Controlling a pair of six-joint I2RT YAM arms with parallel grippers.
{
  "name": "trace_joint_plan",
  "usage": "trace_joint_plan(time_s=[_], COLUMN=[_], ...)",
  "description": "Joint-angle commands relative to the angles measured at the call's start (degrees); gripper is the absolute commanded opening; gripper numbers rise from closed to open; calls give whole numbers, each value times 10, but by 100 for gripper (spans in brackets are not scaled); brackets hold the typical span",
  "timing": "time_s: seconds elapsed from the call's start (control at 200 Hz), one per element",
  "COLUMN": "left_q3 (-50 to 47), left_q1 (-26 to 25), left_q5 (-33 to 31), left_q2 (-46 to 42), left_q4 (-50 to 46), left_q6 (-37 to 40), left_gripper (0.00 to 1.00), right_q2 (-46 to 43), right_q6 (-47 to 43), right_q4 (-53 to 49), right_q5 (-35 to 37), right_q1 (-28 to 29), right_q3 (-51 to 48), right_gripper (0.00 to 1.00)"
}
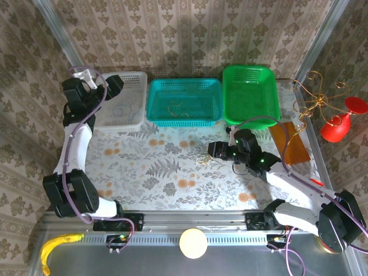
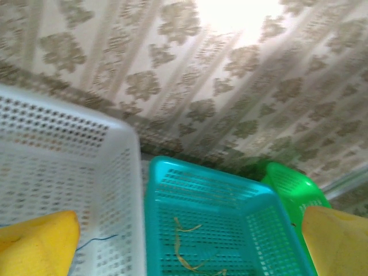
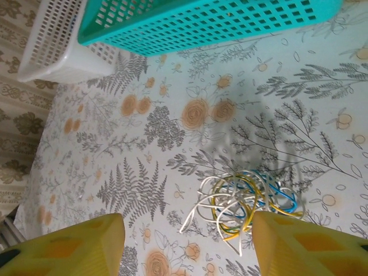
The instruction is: Untangle the cables
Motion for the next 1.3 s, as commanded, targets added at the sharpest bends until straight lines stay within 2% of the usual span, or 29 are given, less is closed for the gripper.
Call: trace_joint_plan(time_s=[0.0,0.18,0.315,0.445,0.605,0.725,0.87,0.92,1.12,1.295], left_q3=[-9,-82,-161,-196,-159,-127,-140,-148,-187,-224], left_q1=[-58,-186,-321,-451,-542,-574,-576,-577,-577,-581], left_q5=[-13,-85,-166,-264,-321,-345,-329,-321,-278,-254], left_q2=[-37,-92,-107,-70,40,98,106,103,92,80], left_q4=[-32,-50,-39,-44,-75,-96,-65,-55,-6,48], left_q6=[30,36,30,50,72,81,65,62,38,8], left_gripper=[100,100,100,100,100,100,99,96,70,66], right_q2=[7,19,26,33,41,45,49,54,75,96], right_q6=[1,-2,1,-2,-6,-7,-11,-12,-7,12], right_q4=[-22,-24,-24,-29,-31,-26,-24,-19,4,33], right_q5=[19,20,27,24,16,-3,-19,-27,-50,-70], right_q1=[0,-5,-16,-28,-48,-56,-56,-56,-56,-56], right_q3=[-18,-41,-58,-61,-64,-61,-57,-55,-43,-33], right_gripper=[60,49,42,37,31,27,26,26,26,26])
